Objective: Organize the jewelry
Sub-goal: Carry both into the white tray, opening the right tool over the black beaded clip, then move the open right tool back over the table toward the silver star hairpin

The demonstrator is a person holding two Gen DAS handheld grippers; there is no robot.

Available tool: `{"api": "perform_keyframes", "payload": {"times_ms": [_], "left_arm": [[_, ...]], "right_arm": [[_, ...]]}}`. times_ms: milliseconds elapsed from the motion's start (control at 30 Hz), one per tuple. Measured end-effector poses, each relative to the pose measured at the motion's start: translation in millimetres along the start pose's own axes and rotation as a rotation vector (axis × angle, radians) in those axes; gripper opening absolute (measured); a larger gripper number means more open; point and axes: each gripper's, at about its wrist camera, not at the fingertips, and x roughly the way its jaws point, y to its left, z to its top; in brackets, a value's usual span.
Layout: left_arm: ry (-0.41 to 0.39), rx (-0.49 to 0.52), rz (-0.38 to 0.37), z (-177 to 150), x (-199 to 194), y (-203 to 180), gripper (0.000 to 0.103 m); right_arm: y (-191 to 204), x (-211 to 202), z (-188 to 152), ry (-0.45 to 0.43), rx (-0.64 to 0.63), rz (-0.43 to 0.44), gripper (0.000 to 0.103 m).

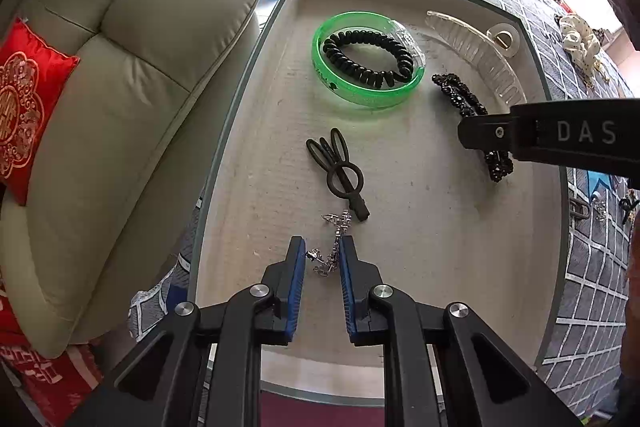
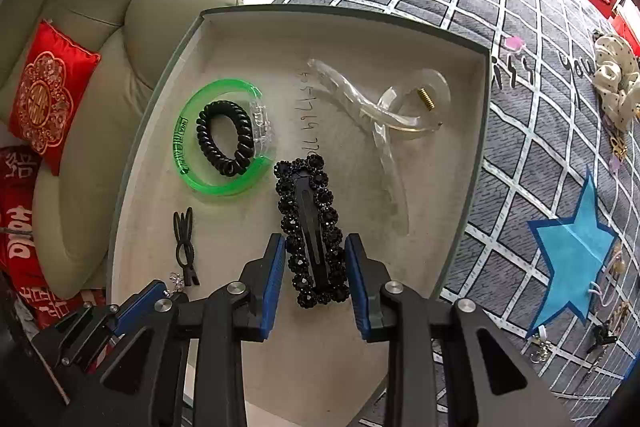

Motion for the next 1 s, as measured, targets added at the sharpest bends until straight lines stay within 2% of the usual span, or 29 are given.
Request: {"api": "perform_keyframes", "payload": {"times_ms": [233, 267, 300, 367, 633, 1000], "left_arm": [[0.008, 0.016, 0.023, 0.6, -5.5, -10.3, 0.02], [0.01, 0.016, 0.026, 0.9, -6.5, -12.4, 0.02], [0.011, 0.016, 0.029, 1.3, -6.1, -12.3, 0.02], [0.017, 0.018, 0.03, 2.2, -6.5, -14.1, 0.02], [0.012, 0.012, 0.039, 6.3, -10.3, -18.3, 0.02], [0.015, -0.008, 0.024, 10.8, -15.8, -14.6, 0.02]], "right_arm": [[-5.6, 2.9, 4.4, 0.006, -0.002, 0.036, 0.037], [-6.7, 2.8, 4.9, 0.008, -0.003, 0.049, 0.043], [-7.9, 1.1, 5.0, 0.01, -0.004, 0.054, 0.054], [-7.7, -1.9, 4.9, 0.003, -0.003, 0.063, 0.061], [-19.5, -35.8, -4.2, -0.064, 0.012, 0.104, 0.061], [-72.1, -84.5, -34.4, -0.124, 0.13, 0.091, 0.062]]}}
